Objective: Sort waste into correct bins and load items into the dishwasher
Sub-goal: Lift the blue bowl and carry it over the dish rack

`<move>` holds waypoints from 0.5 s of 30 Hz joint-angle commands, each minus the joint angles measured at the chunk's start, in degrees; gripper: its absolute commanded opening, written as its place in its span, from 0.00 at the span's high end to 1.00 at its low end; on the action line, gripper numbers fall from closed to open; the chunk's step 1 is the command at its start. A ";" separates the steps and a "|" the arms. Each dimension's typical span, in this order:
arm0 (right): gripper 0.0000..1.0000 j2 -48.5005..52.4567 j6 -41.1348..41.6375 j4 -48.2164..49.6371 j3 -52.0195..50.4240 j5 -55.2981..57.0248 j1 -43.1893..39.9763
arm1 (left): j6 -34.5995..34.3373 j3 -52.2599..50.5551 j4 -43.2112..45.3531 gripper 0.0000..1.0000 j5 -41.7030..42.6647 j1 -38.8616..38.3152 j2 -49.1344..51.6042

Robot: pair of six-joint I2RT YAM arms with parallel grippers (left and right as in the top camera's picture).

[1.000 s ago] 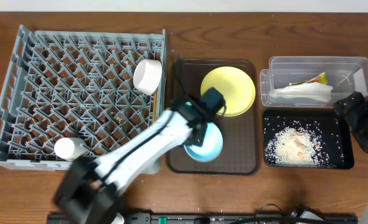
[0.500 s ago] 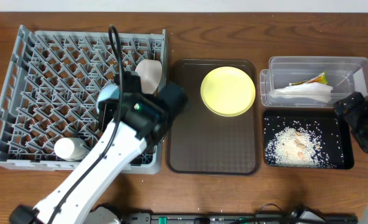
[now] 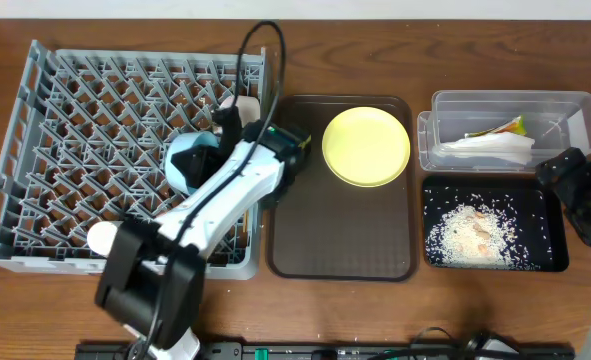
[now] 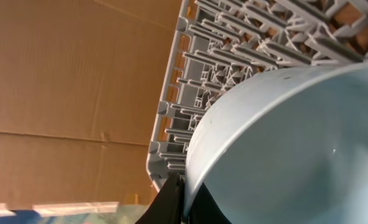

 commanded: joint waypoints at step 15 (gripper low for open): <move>0.01 -0.55 -0.61 0.07 0.11 -0.42 -0.20 | -5.38 -0.48 -5.97 0.92 8.85 -6.88 4.55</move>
